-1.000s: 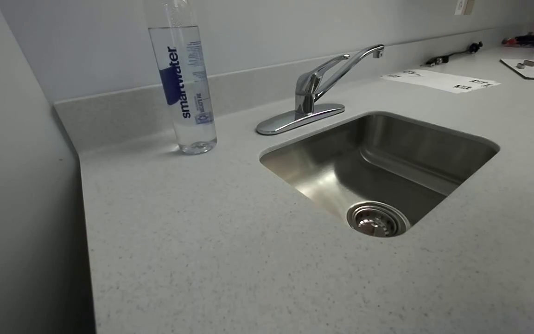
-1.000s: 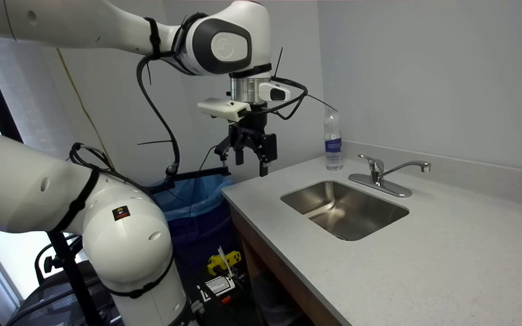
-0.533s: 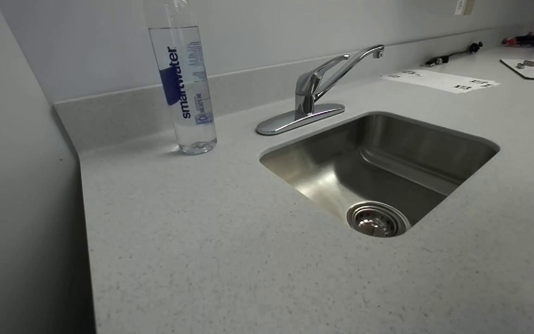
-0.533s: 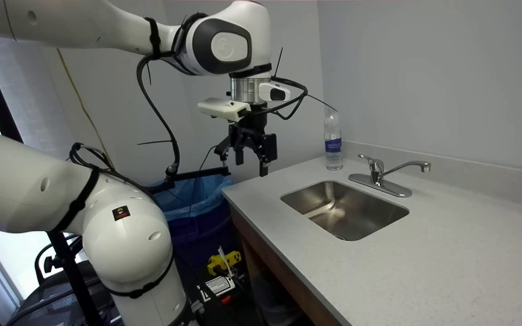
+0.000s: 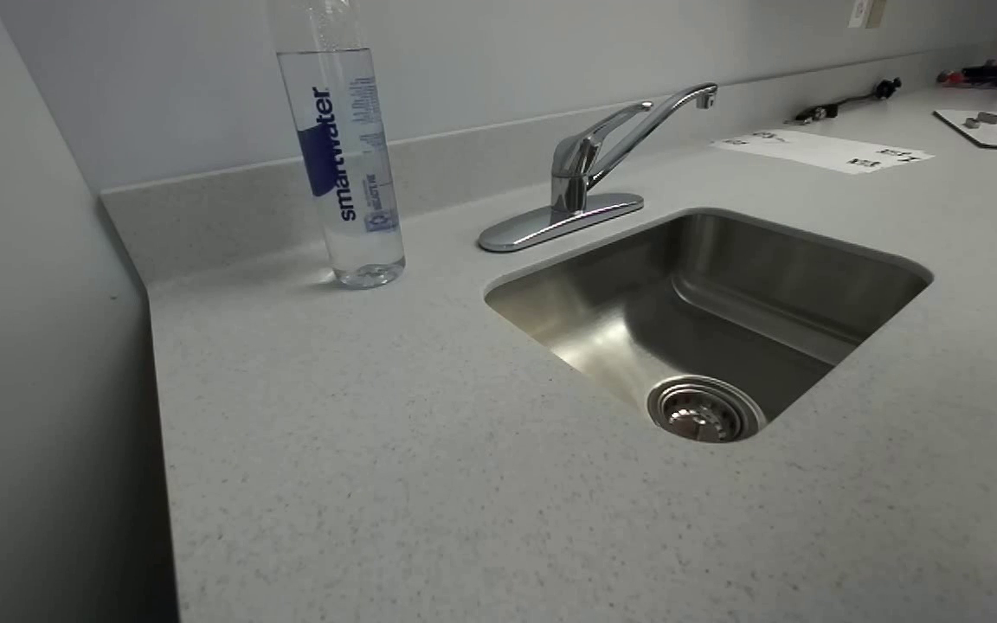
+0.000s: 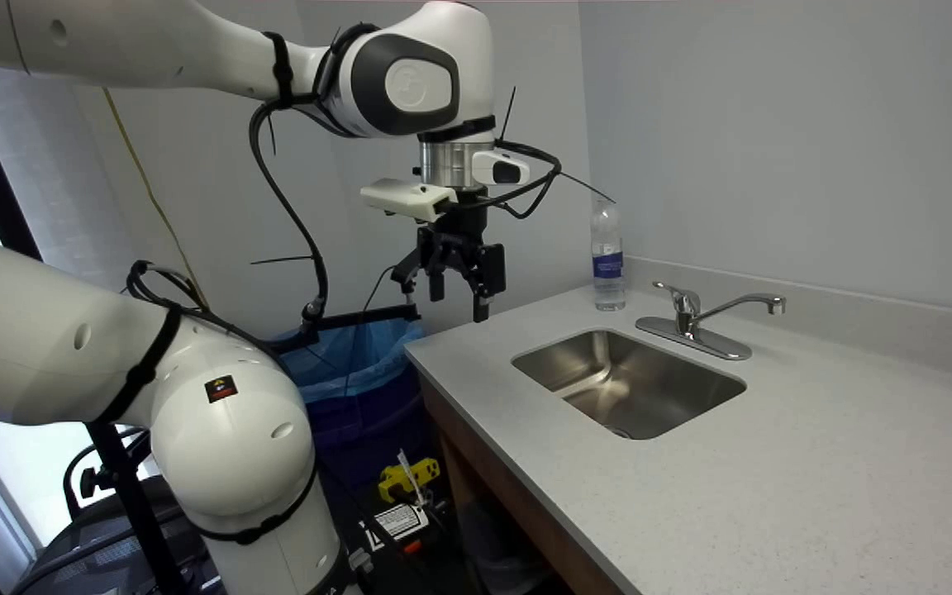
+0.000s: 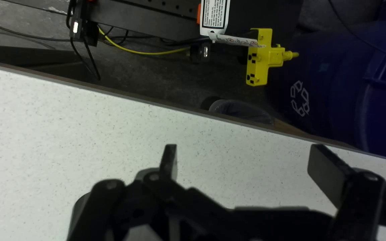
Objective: Push the faucet to the left
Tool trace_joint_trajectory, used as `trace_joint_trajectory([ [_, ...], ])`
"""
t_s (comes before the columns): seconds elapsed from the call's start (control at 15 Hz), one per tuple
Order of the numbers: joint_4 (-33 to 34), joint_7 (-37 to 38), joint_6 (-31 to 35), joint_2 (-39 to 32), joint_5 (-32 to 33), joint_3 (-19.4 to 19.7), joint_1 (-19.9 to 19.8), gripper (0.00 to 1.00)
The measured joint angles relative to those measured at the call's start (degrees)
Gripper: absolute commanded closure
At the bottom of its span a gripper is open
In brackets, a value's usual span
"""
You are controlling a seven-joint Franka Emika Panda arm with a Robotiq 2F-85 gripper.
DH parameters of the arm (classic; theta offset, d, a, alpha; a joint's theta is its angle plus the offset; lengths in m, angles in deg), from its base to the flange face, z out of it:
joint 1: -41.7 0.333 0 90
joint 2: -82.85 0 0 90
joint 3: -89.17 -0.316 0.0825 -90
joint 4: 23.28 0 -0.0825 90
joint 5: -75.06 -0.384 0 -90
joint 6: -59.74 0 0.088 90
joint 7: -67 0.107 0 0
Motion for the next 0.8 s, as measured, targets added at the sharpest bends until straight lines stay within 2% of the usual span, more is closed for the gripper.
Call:
trace_joint_trajectory([
  [0.4,1.2,0.0,2.1,-1.94,0.0,0.39,-0.74,0.0],
  [0.8,6.95,0.24,8.37,-9.64,0.0,1.5,-3.48,0.0],
])
